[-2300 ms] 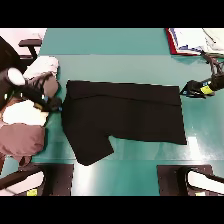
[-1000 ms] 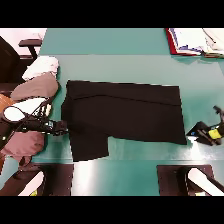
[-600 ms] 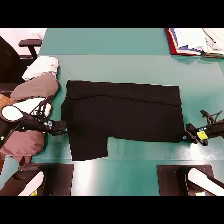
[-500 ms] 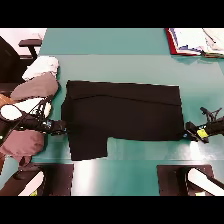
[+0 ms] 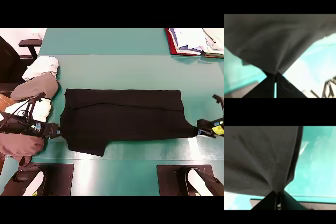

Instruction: Fold the shirts.

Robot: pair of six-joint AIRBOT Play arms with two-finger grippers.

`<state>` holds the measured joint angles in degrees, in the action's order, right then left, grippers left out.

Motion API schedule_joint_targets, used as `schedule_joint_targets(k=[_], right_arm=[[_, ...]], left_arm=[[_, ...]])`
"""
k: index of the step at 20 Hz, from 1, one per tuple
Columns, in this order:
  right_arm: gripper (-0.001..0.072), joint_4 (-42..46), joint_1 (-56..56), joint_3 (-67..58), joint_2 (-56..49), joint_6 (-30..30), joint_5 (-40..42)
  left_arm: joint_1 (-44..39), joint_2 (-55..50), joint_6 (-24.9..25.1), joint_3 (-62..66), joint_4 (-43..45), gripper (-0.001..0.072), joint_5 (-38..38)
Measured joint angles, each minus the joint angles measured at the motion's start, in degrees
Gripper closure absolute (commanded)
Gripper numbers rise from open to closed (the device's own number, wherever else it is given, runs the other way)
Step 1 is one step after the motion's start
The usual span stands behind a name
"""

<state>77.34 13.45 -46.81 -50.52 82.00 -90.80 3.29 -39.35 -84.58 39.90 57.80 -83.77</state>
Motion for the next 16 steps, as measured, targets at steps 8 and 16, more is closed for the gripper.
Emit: schedule_joint_targets(k=[8, 16], right_arm=[[0.0697, -0.6, -8.2, -21.2, -22.2, 3.0, 7.8], [0.0248, -9.7, -8.0, -39.1, -42.2, 1.2, 9.6]], left_arm=[[0.0, -22.8, 5.9, 15.2, 0.1, 0.0684, 17.7], [0.0, -45.9, 8.7, 33.2, -3.5, 0.0293, 23.2]])
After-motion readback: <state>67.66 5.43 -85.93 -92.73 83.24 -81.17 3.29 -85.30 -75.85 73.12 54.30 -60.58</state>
